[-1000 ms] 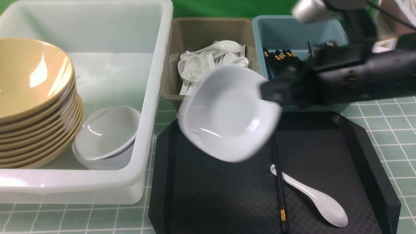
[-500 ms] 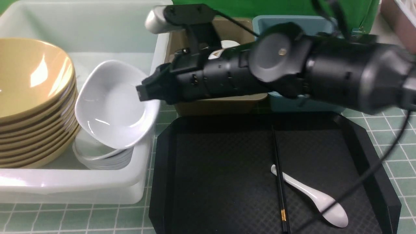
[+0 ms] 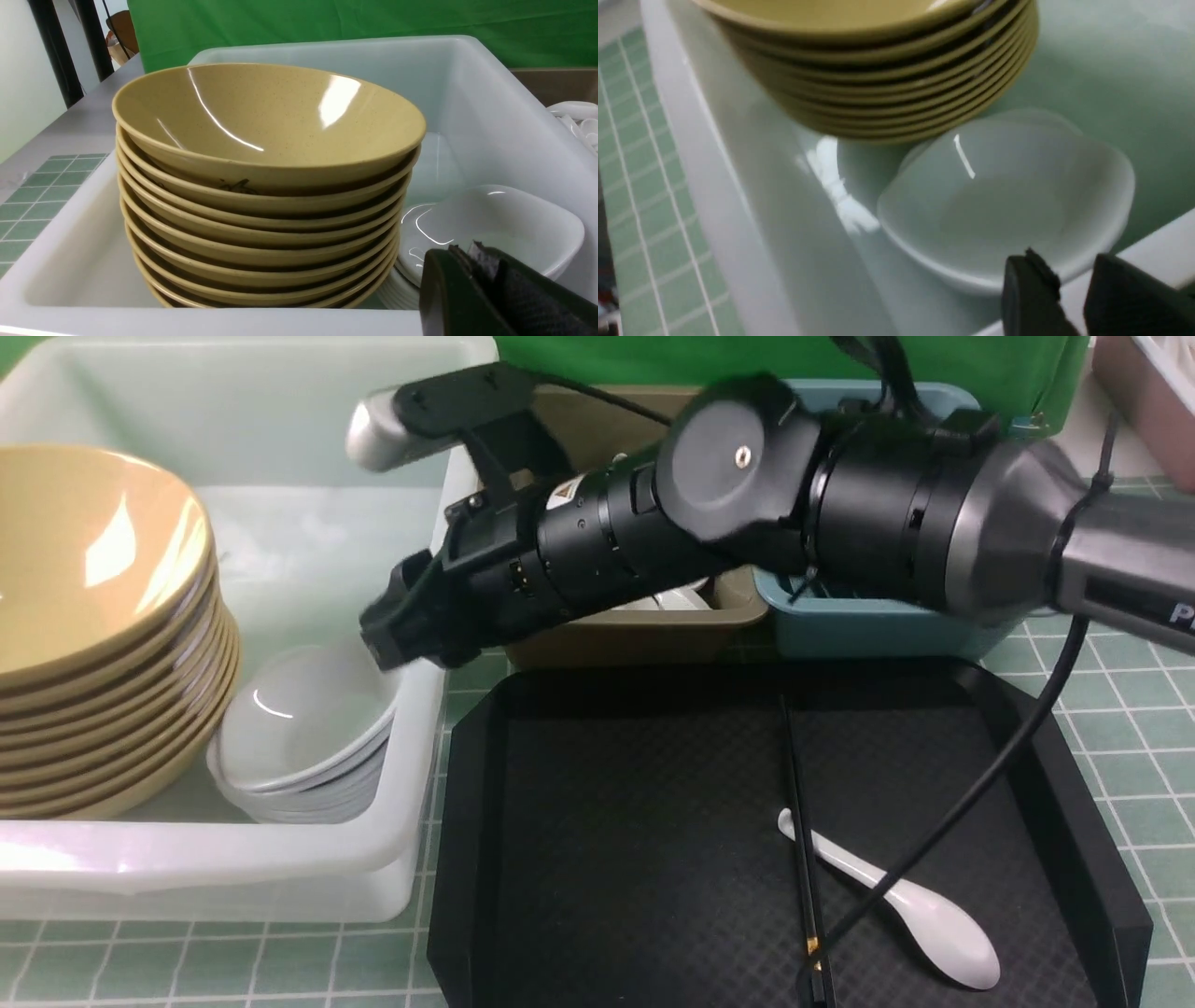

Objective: On blue table put chopsticks spoon bowls plates into blue grey white boxes.
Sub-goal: 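Place the white bowl into the white bin on top of the stacked bowls with the right gripper, then grasp the chopsticks with the right gripper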

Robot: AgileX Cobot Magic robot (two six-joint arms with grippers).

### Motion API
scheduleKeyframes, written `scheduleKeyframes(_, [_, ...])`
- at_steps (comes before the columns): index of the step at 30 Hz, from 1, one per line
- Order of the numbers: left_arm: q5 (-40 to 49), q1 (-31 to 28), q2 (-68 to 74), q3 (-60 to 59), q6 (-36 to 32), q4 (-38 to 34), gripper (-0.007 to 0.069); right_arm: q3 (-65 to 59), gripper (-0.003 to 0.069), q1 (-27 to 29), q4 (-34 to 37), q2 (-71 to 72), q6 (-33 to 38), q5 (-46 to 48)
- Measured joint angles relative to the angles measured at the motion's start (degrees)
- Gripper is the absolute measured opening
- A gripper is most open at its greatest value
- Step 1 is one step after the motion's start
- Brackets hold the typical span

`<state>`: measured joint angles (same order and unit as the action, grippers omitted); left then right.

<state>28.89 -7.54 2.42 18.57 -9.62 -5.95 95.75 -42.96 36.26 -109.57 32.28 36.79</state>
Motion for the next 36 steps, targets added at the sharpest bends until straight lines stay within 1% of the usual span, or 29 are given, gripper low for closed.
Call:
scheduleKeyframes(1, [0.0,0.0,0.0,0.0,0.0,0.0,0.0001,1.3,0.0183,0.0,-2.3,0.1,-1.1,2.4])
scheduleKeyframes(2, [0.0,0.0,0.0,0.0,0.0,0.0,0.0001,3.9,0.0127,0.0,-8.4,0.1,-3.3,7.5])
scheduleKeyframes(3, [0.0,0.0,0.0,0.0,0.0,0.0,0.0001,3.9,0.0120,0.0,-9.2,0.1,-3.7,8.8])
scheduleKeyframes(4, [0.0,0.0,0.0,0.0,0.0,0.0,0.0001,5.9,0.0070,0.0,-13.5,0.1,-5.6,12.0])
scheduleKeyframes(6, [0.0,0.0,0.0,0.0,0.0,0.0,0.0001,7.9,0.0038,0.0,-16.5,0.1,-7.2,15.2])
scheduleKeyframes(9, [0.0,0.0,0.0,0.0,0.0,0.0,0.0001,9.6,0.0036,-0.2,-18.0,0.1,-8.1,15.8])
scheduleKeyframes(14, [0.0,0.0,0.0,-0.1,0.0,-0.1,0.0001,14.6,0.0037,-3.2,-18.6,-3.5,-8.3,15.1])
scheduleKeyframes(15, [-0.1,0.0,0.0,-0.1,0.0,-0.1,0.0001,17.8,0.0038,-4.8,-18.9,-6.6,-8.4,15.3])
scheduleKeyframes(16, [-0.1,0.0,0.0,-0.1,0.0,-0.1,0.0001,18.6,0.0038,-5.1,-19.0,-7.0,-8.4,15.4])
scheduleKeyframes(19, [-0.1,0.0,0.0,-0.1,0.0,-0.4,0.0001,24.9,0.0038,-7.5,-22.7,-13.4,-9.7,17.7])
scheduleKeyframes(21, [-0.1,0.0,0.0,-0.1,0.0,-0.4,0.0001,29.8,0.0038,-8.6,-26.8,-17.6,-10.9,20.6])
scheduleKeyframes(24, [-0.1,0.0,0.0,-0.1,0.0,-0.4,0.0001,34.2,0.0038,-9.5,-29.5,-21.5,-11.6,23.8])
scheduleKeyframes(29, [-0.1,0.0,0.0,-0.1,0.0,-0.4,0.0001,35.9,0.0039,-10.8,-30.0,-24.6,-11.7,22.3])
scheduleKeyframes(36, [-0.4,0.0,0.0,-0.1,0.0,-0.4,0.0001,36.2,0.0043,-10.9,-29.9,-25.2,-12.2,20.3])
